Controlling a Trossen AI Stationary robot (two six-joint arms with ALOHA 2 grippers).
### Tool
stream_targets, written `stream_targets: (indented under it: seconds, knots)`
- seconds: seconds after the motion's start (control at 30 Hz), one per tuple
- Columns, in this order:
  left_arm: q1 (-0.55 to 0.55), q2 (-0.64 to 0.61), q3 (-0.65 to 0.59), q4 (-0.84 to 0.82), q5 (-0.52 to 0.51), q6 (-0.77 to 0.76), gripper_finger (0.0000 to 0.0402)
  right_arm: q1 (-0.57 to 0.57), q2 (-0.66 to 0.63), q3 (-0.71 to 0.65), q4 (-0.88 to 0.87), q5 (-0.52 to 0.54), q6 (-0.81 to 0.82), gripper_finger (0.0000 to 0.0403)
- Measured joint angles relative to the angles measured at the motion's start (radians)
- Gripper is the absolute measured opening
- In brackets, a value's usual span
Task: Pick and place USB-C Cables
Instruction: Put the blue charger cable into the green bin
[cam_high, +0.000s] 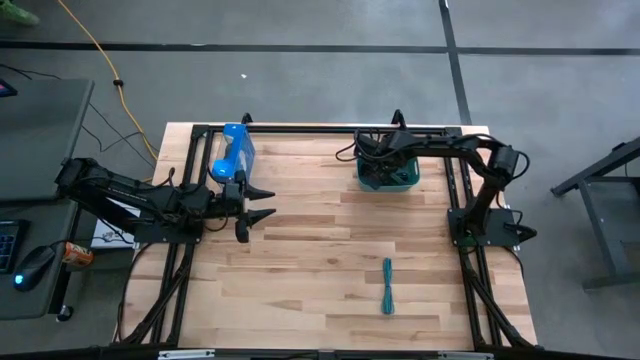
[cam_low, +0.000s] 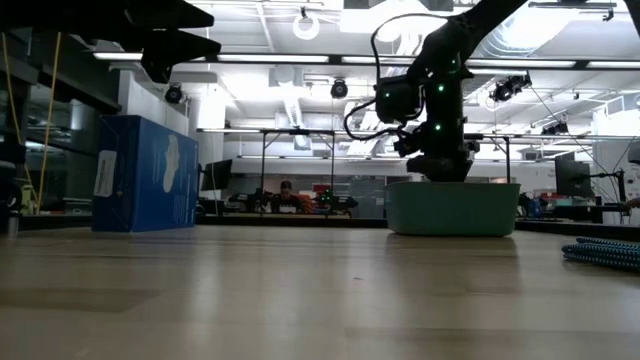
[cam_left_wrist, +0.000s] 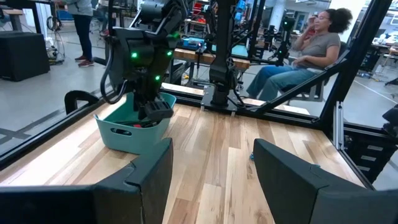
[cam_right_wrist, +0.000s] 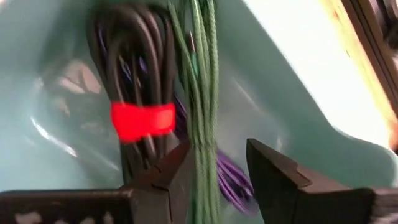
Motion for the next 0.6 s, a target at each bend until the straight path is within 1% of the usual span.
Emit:
stream_targets:
  seconds: [0.13, 0.2, 0.27, 0.47, 0.6]
  knots:
    - [0.000, 0.000, 0.000, 0.000, 0.000, 0.001, 0.0203, 0.000, -0.051, 0.001, -0.098, 0.031, -0.004, 0.0142]
    - [0.000, 0.000, 0.000, 0.000, 0.000, 0.002, 0.0203, 0.006, -0.095, 0.001, -0.140, 0.072, 0.008, 0.0142]
    - [0.000, 0.000, 0.000, 0.000, 0.000, 0.003, 0.0203, 0.016, -0.152, 0.001, -0.145, 0.098, 0.022, 0.0142]
    - [0.000, 0.000, 0.000, 0.000, 0.000, -0.004, 0.0203, 0.085, -0.335, 0.001, -0.005, 0.090, 0.001, 0.0142]
    - [0.000, 0.000, 0.000, 0.000, 0.000, -0.015, 0.0203, 0.172, -0.431, 0.001, 0.146, 0.037, -0.050, 0.0142]
